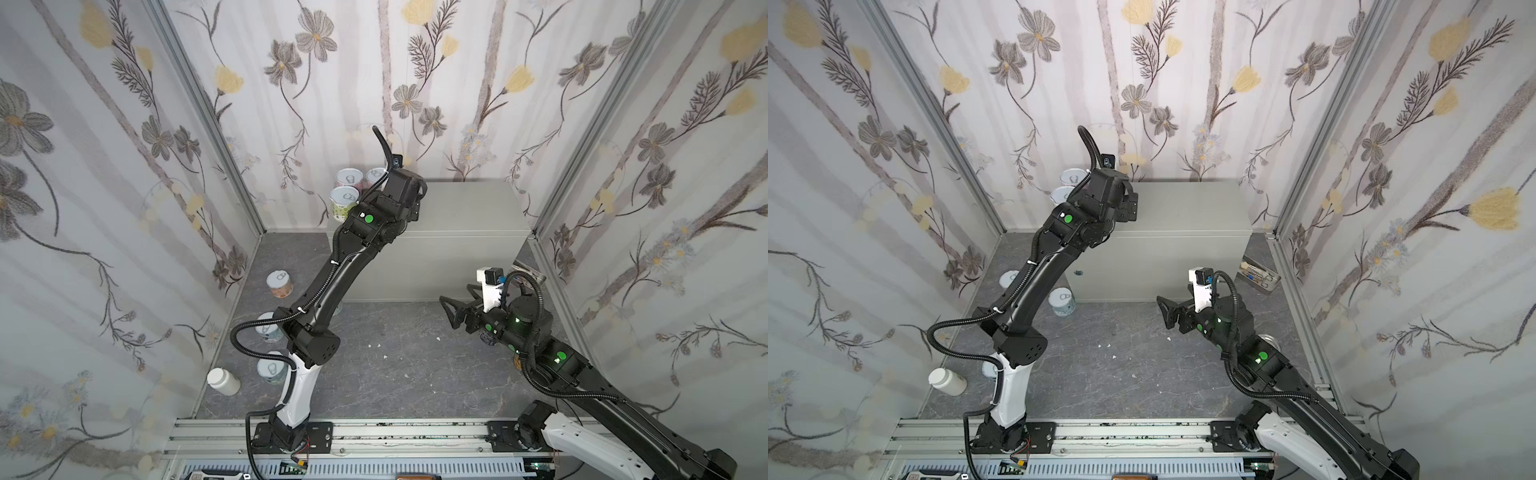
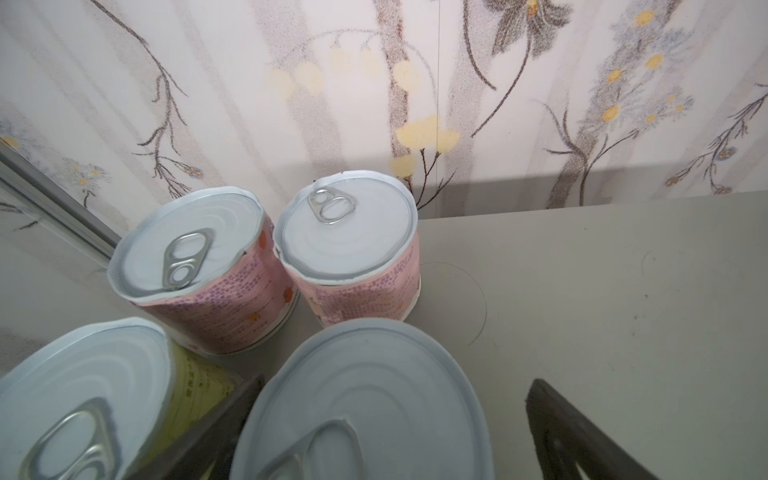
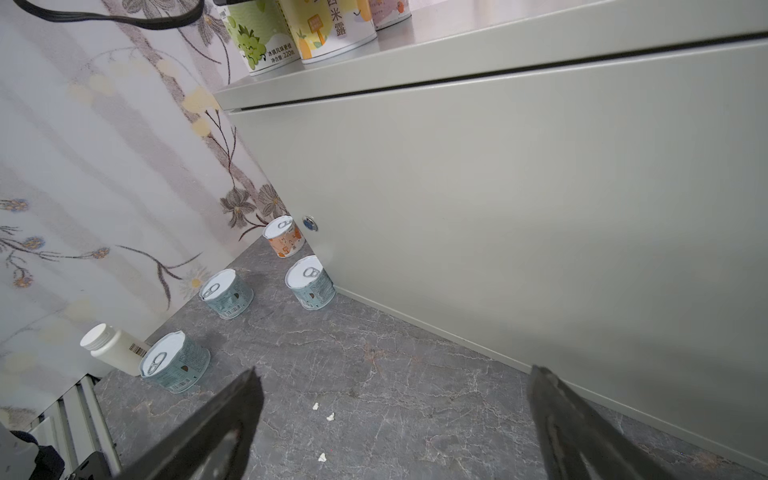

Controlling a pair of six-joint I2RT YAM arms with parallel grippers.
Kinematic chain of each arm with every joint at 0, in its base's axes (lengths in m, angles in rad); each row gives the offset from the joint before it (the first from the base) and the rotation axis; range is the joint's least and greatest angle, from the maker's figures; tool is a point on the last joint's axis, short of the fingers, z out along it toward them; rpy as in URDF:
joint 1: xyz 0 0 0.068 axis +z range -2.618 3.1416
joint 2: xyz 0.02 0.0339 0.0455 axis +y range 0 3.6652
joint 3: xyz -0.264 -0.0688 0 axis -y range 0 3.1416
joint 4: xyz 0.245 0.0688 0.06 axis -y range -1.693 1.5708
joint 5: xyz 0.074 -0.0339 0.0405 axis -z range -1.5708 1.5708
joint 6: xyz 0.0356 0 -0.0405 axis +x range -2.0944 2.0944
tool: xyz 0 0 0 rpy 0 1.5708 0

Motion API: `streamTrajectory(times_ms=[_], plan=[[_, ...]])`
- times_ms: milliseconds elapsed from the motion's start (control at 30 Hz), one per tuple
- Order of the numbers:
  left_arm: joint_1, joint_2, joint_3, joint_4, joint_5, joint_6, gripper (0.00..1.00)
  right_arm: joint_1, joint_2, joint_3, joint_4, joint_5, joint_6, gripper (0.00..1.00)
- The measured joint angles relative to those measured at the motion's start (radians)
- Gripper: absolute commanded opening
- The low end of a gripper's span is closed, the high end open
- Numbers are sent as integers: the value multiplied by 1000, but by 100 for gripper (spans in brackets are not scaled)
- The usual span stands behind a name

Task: Place and organize the canned foods onto the counter
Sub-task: 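Lower the yellow can beside the pink cans and open the left gripper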

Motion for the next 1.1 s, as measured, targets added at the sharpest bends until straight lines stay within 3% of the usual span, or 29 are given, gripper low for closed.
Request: streamTrajectory(times_ms=[300, 400, 567, 733, 1100], plan=[[-57, -159, -4, 60, -31, 45, 100, 1, 24, 97, -29, -3, -24, 89], [-60, -258, -73, 93, -27, 37, 100, 1, 47, 149, -36, -3, -41, 85], [-66, -496, -416, 198, 0, 17, 100, 1, 127, 247, -71, -3, -72, 84], [-58, -818, -941, 346, -3, -7, 100, -1, 242, 365, -78, -19, -106, 84], [-43, -1199, -1475, 459, -29, -109, 100, -16, 499, 626, -112, -131, -148, 74]])
